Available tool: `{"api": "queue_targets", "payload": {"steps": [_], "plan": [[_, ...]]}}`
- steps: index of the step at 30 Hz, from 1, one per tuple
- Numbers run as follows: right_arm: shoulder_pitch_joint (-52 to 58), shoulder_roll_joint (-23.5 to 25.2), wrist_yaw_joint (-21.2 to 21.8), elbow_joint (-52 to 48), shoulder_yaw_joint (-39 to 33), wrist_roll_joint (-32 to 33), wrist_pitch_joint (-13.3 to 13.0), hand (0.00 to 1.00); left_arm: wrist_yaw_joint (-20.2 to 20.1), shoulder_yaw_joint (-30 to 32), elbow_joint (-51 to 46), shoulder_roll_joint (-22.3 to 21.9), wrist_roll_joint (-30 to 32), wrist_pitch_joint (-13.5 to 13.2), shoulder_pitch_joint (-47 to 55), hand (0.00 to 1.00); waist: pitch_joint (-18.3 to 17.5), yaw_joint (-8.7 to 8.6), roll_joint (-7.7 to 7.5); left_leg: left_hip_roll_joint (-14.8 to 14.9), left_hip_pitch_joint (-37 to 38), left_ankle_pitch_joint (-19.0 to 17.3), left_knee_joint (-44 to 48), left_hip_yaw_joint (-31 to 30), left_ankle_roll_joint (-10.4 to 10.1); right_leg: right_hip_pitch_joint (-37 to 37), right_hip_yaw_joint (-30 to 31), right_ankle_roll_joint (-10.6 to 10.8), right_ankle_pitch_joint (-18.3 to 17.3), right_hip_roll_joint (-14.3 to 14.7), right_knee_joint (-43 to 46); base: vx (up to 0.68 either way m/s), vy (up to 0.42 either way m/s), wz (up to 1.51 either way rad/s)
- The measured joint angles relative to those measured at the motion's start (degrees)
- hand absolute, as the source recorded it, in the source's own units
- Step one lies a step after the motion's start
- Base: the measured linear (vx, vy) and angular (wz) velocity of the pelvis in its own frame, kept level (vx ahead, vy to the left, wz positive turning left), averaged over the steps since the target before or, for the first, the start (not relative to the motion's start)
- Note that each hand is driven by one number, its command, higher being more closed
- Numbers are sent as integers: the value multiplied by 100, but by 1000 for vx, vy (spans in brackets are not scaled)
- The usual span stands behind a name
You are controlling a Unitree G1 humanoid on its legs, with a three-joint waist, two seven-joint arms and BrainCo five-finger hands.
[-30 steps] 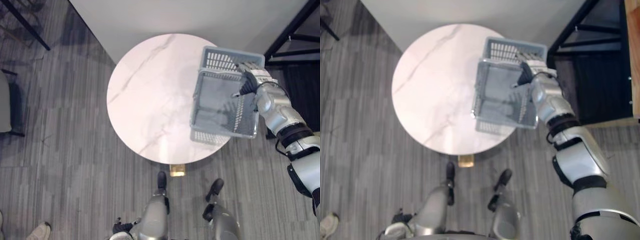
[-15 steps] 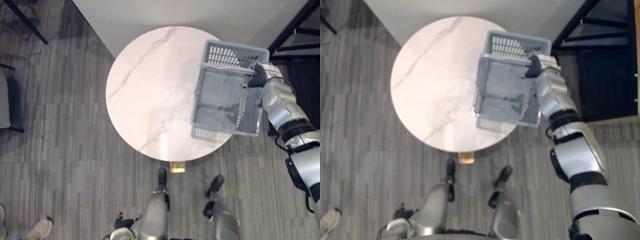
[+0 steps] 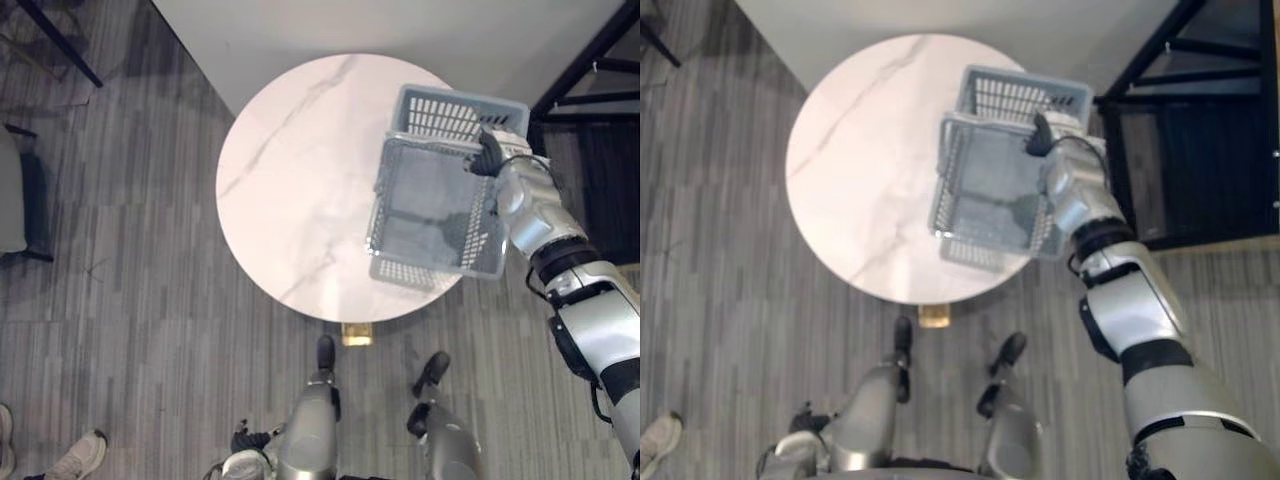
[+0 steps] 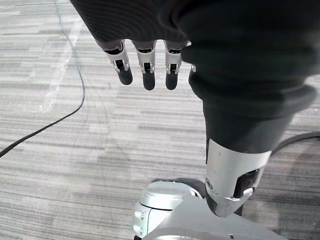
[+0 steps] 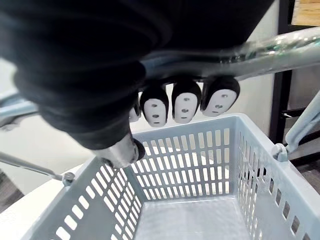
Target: Pick vegetable in the basket
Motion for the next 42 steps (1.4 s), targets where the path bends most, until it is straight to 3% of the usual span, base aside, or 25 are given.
{"api": "queue_targets", "payload": {"steps": [7, 10, 15, 18, 24, 26, 30, 35, 40, 42], "plan": [[103, 83, 118, -1154, 364, 14, -52, 100, 13, 210, -111, -53, 32, 174, -6, 0, -15, -33, -38, 26, 296, -1, -50, 220, -2, 96, 259, 0, 0, 23, 40, -7, 12, -17], [405, 83, 212, -1811, 423, 20, -168, 100, 12, 271, -109, -4, 86, 250, 12, 0, -94, -126, -169, 48, 479, 2, -129, 350, -8, 153, 405, 0, 0, 61, 40, -7, 7, -22], [1573, -123, 343, -2963, 433, 59, -310, 100, -2, 447, 21, 147, 361, 366, 203, 0, -509, -362, -535, 47, 812, -1, -310, 608, -18, 267, 643, 15, 10, 100, -37, 17, 6, -23], [2229, -513, 434, -3612, 438, 65, -377, 100, -29, 451, 127, 228, 583, 454, 284, 0, -732, -483, -600, 37, 985, -20, -369, 720, -42, 367, 768, 33, 22, 116, -103, 27, 0, -23], [3772, -1387, 567, -4860, 272, 70, -735, 100, -51, 498, 346, 249, 968, 565, 519, 0, -1168, -789, -574, 69, 1363, -62, -542, 1102, -98, 449, 1150, 63, 42, 224, -179, 20, -13, -33], [4336, -1628, 567, -5144, 50, 66, -850, 100, -129, 494, 358, 253, 1023, 590, 595, 0, -1263, -825, -535, 103, 1508, -119, -541, 1303, -148, 446, 1370, 69, 46, 290, -180, 12, -22, -49], [5459, -2171, 568, -5318, -278, 38, -1056, 100, -218, 376, 516, 261, 1206, 607, 622, 0, -1524, -1054, -375, 145, 1634, -177, -519, 1466, -199, 468, 1532, 70, 45, 349, -181, 13, -23, -24], [6663, -2394, 535, -5311, -1063, -67, -1128, 100, -296, 169, 524, 238, 1259, 599, 663, 0, -1629, -1144, -224, 159, 1793, -274, -463, 1703, -240, 513, 1747, 74, 39, 388, -217, -14, -22, -25], [7460, -2311, 166, -4823, -1555, -760, -1179, 100, -311, -41, 568, 234, 1396, 567, 765, 0, -1838, -1380, -98, 149, 1820, -378, -404, 1814, -275, 515, 1863, 114, 31, 381, -271, -11, -12, -11], [7609, -2194, 16, -4625, -1784, -989, -1170, 100, -311, -87, 580, 226, 1402, 563, 784, 0, -1861, -1394, -61, 148, 1882, -404, -406, 1907, -286, 516, 1946, 118, 35, 389, -273, -5, -12, -20]]}}
